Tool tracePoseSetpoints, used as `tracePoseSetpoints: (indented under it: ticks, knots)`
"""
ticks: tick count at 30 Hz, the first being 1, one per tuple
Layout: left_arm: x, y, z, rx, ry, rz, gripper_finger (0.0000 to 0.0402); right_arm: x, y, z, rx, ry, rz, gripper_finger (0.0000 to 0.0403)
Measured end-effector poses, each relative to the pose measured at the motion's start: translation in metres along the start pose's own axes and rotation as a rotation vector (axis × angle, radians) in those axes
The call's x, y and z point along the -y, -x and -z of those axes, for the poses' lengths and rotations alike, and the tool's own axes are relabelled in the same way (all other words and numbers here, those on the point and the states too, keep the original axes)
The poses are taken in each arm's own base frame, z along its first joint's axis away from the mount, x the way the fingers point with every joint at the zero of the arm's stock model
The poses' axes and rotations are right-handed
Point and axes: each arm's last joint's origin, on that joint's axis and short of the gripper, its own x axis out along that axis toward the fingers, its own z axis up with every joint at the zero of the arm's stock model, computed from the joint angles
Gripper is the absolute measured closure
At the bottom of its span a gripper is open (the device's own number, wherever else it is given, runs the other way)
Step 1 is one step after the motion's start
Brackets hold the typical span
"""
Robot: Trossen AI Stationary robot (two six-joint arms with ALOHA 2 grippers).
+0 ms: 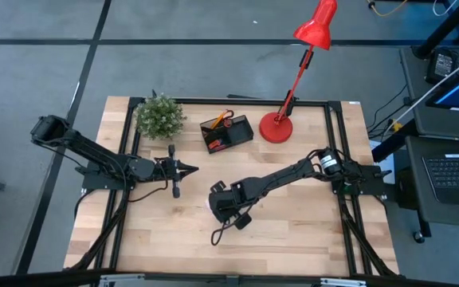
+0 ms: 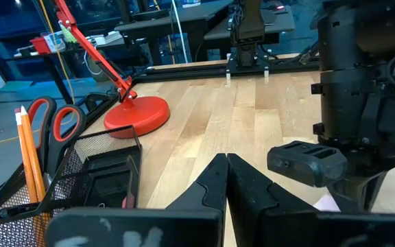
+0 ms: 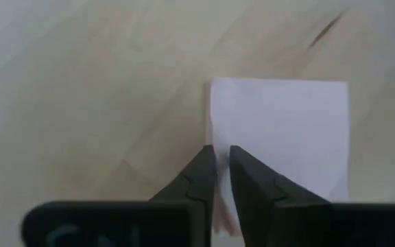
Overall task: Pick and place office supplies into organizer
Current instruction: Put the pink sticky notes into the black desk organizer
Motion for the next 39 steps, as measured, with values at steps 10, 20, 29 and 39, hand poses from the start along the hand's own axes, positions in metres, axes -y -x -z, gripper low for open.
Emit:
tracePoseSetpoints:
  ticks: [10,20,29,39]
  knots:
    - [0.0,0.0,0.0,0.0,0.0,0.0,0.0398,0.001,0.001,-0.001,0.004,-0.001,0.005,0.038]
    - [0.0,0.0,0.0,0.0,0.001,0.0,0.0399,-0.001,0.001,-0.001,0.004,-0.015,0.001,0.0324]
    - [0.0,0.0,0.0,0.0,0.003,0.0,0.0396,-0.011,0.001,-0.003,-0.058,-0.082,0.096,0.0253]
    - [0.0,0.0,0.0,0.0,0.01,0.0,0.04,-0.012,0.002,-0.002,-0.101,-0.157,0.18,0.0227]
